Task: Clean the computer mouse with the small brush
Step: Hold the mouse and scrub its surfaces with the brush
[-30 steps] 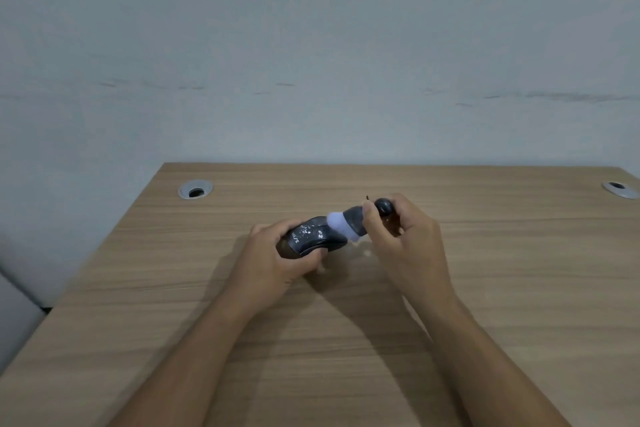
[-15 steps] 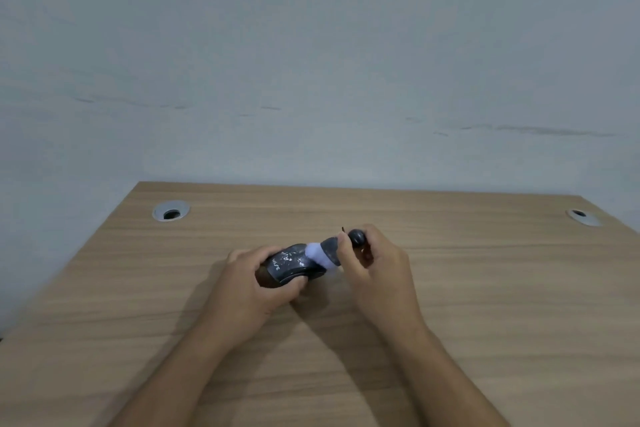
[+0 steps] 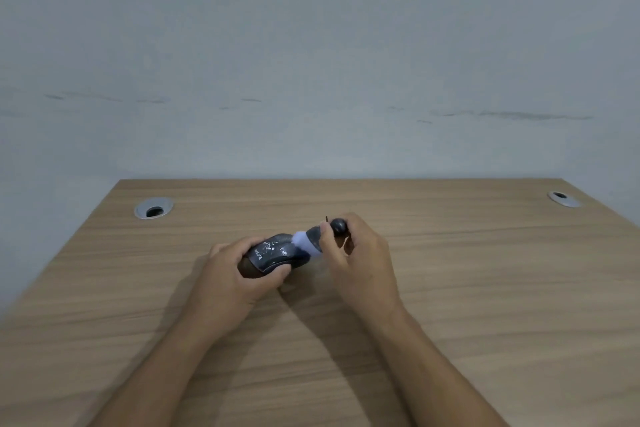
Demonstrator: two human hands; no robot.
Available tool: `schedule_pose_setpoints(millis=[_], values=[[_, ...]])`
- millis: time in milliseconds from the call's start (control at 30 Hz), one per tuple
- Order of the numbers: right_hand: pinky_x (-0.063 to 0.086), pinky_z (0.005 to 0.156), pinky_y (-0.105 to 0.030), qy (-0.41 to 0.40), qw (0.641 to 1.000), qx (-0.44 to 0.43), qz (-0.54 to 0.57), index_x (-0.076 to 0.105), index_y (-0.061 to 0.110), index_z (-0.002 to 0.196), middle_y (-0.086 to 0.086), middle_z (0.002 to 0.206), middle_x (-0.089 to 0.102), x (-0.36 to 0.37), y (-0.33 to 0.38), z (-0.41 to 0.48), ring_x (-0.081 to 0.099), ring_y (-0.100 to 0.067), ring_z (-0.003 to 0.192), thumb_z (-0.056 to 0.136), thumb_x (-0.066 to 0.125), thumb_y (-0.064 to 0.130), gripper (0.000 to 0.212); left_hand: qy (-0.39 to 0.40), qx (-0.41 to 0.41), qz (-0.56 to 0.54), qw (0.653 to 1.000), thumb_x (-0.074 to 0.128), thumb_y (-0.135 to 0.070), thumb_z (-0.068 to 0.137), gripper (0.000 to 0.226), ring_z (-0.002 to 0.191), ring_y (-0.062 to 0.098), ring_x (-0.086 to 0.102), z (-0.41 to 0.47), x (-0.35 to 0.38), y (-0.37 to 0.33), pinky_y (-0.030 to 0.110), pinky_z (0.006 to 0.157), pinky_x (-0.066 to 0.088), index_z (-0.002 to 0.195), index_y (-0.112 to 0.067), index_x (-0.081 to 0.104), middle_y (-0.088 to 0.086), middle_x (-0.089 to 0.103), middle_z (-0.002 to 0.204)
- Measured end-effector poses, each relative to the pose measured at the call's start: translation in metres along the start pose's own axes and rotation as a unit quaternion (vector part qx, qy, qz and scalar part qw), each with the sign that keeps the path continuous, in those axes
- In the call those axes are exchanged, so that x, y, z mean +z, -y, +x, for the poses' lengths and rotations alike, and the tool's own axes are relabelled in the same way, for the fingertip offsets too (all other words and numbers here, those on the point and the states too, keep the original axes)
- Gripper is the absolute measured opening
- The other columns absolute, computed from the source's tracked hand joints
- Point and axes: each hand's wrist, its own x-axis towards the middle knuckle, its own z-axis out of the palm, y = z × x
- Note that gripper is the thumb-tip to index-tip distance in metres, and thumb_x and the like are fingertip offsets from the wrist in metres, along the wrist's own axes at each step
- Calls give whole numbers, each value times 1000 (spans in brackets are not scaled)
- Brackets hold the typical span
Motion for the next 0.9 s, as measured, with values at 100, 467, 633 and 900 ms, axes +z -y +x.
schedule_pose_setpoints(millis=[100,467,633,900], values=[[45,64,-22,-12,999,-3,36,72,19,90,1,78,71,-7,3,1,59,-9,68,106,72,29,19,4,2,-1,1000,92,-35,81,40,120,9,58,-2,0,-7,7,85,41,111,-55,75,-30,75,105],[45,70,-20,116,984,-138,-5,76,19,119,9,98,71,-13,11,-1,60,-2,74,111,70,27,14,-17,20,64,998,93,-24,75,58,114,8,50,-3,-2,-11,3,93,40,129,-31,73,-29,58,112],[38,76,-6,143,971,-181,-57,71,13,122,13,101,66,-30,4,9,55,14,81,112,67,21,13,-11,40,67,997,93,-20,75,62,112,6,47,-4,-7,-10,-1,91,34,127,-42,68,-34,61,112],[37,85,-9,111,967,-213,-81,73,12,123,3,111,69,-32,3,12,52,5,89,111,68,21,16,-16,47,79,996,92,-21,74,64,121,13,47,-3,-8,-17,13,105,40,131,-40,69,-48,62,114]])
